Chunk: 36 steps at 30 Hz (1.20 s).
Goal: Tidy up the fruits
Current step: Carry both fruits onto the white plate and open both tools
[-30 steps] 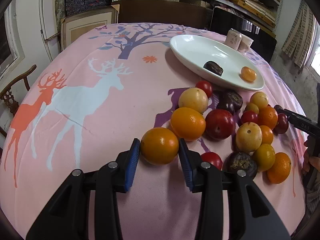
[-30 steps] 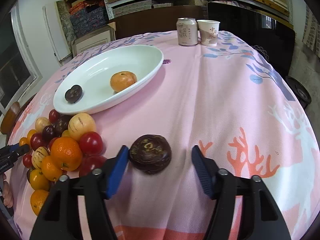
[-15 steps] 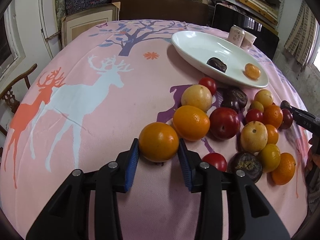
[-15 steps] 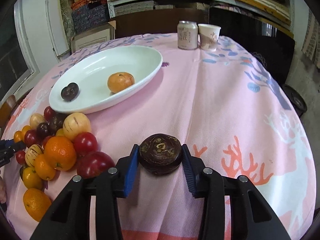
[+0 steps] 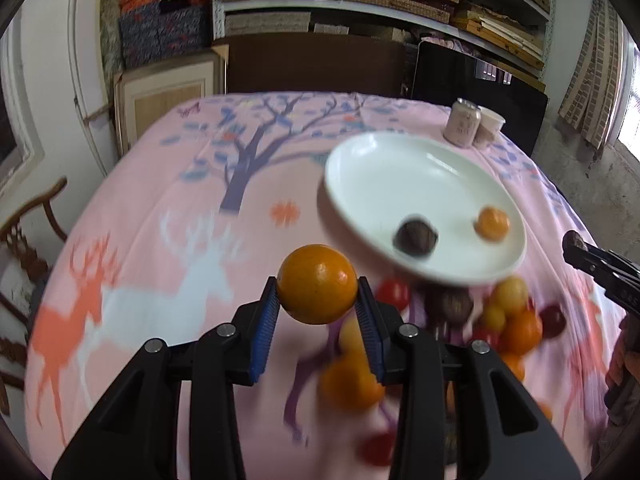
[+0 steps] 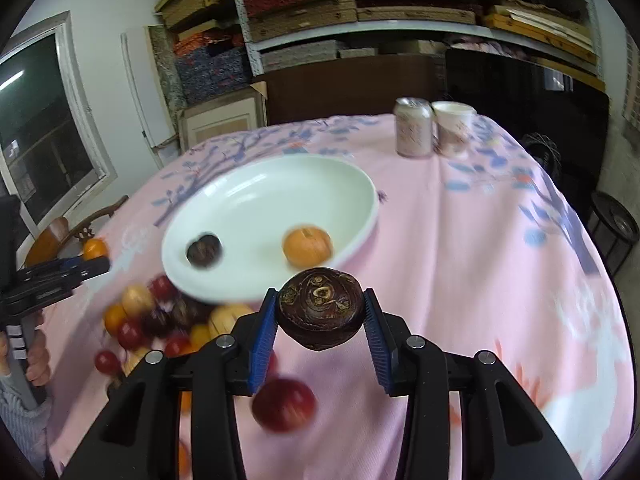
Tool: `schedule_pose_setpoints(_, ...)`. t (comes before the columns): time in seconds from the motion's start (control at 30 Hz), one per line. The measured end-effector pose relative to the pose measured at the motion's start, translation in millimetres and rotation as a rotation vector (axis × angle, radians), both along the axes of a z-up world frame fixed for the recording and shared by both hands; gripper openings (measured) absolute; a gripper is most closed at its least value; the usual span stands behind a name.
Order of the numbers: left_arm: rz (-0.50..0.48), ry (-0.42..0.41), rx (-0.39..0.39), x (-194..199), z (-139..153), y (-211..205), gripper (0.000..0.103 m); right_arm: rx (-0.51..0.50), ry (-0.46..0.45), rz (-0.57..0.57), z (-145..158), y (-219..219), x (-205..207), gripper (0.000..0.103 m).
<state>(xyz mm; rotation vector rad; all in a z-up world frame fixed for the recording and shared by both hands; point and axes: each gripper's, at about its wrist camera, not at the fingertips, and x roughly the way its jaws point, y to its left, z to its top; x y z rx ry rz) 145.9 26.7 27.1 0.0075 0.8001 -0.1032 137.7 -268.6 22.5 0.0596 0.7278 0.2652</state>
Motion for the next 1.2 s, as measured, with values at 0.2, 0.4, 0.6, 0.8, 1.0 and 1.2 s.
schedule_pose_setpoints(0.2,-0.034,0.029,-0.023,77.4,2.7,-32.5,0.038,-0.016,0.017,0.041,8.2,34.5,71.3,0.043)
schedule_pose_setpoints(0.4,-0.05,0.111,-0.055,118.7,-23.3,-46.6,0.04,0.013,0.082,0.033,-16.5,39.3,115.2,0.047)
schedule_pose_setpoints(0.6,-0.084,0.086,-0.066,107.3,-19.4,-47.5,0.063,0.092,0.055,0.004,-6.1,16.7,103.7,0.059)
schedule_pose_setpoints(0.8,-0.028,0.039,-0.056,69.9,-10.4,-19.2,0.065,0.121,-0.015,-0.045,3.3,-3.8,61.0,0.07)
schedule_pose_setpoints(1.0,0.048,0.079,-0.086,15.0,-27.5,18.4,0.067,0.159,0.002,-0.092,-16.8,-22.5,13.3,0.076)
schedule_pose_setpoints(1.2,0.049,0.079,-0.078,-35.5,-40.3,25.8,0.075,0.248,0.003,-0.131,-28.4,-38.1,-20.2,0.084)
